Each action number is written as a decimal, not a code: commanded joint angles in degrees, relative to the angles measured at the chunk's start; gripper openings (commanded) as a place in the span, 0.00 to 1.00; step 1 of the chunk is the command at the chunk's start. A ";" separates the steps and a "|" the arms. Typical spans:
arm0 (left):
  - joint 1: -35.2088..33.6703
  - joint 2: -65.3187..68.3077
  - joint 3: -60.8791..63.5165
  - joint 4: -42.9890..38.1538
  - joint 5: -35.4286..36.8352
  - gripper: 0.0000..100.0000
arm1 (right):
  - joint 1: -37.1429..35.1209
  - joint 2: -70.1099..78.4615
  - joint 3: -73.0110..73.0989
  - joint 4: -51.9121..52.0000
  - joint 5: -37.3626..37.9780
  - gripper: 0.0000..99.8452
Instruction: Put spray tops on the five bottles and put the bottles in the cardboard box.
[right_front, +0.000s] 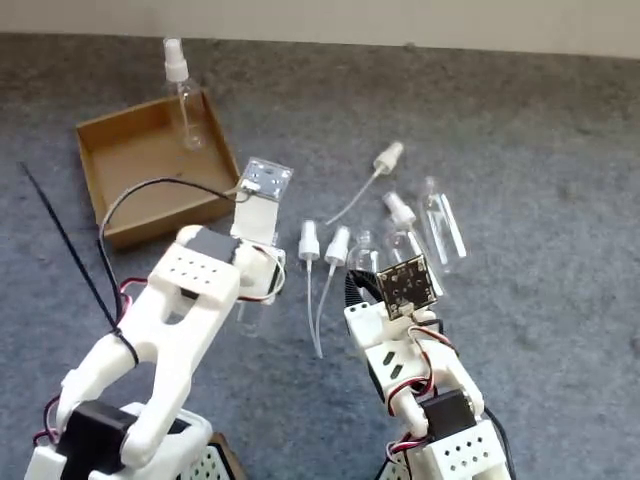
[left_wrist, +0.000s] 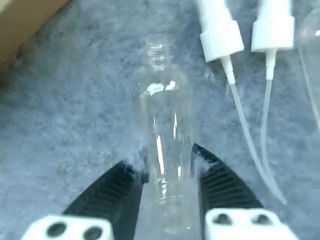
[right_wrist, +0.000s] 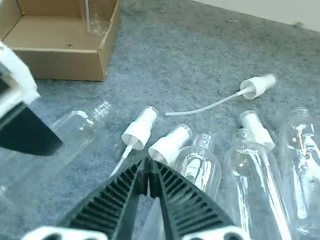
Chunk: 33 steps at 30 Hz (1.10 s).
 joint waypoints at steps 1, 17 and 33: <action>-6.29 0.31 -0.48 -0.79 -4.22 0.06 | 0.57 -0.57 5.93 0.13 0.35 0.00; -6.46 0.48 0.04 -0.79 -9.49 0.34 | 0.57 -0.48 5.93 0.22 0.35 0.00; -6.11 18.59 -11.91 -0.79 -9.49 0.34 | 0.57 -0.40 5.93 0.22 0.35 0.00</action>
